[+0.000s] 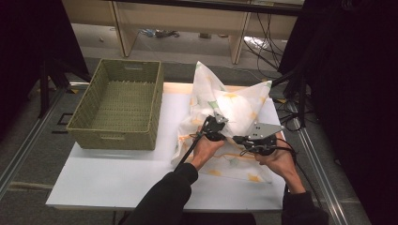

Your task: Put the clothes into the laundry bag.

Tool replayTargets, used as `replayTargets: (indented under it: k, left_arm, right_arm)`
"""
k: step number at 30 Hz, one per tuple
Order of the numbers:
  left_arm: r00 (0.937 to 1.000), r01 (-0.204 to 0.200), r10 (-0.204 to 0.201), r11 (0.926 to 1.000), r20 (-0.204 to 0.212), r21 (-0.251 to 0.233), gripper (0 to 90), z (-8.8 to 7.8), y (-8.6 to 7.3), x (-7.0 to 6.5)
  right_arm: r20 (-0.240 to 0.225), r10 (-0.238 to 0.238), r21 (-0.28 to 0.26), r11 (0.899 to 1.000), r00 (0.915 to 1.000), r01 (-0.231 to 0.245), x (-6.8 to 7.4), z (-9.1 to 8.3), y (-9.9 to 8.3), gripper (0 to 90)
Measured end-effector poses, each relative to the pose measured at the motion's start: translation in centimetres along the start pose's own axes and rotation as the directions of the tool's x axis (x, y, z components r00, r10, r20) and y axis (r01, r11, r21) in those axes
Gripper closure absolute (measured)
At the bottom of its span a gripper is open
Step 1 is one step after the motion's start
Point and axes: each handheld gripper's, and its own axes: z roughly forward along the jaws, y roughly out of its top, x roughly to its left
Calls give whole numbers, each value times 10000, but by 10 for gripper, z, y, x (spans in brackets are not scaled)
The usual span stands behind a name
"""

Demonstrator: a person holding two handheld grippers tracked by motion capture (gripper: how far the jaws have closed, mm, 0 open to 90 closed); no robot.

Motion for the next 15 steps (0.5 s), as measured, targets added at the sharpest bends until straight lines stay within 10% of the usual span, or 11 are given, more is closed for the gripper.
replayTargets:
  k: [5, 8, 15]
  left_arm:
    - [9910, -1276, 1221, 9856, 549, 1112, 631, -28, -11, 1]
    - [9891, -1260, 1151, 9843, 921, 1233, 511, -64, -20, 6]
    - [9922, -1185, 1218, 9879, -270, 999, 378, -139, -37, 43]
  right_arm:
    - [-45, 44, -22, 10000, 10000, -44, -1, -2, -1, 900]
    - [2, -17, 48, 10000, 10000, 17, 0, -2, -2, 900]
    - [-289, 53, 576, 9983, 9996, -36, 4, 4, -2, 900]
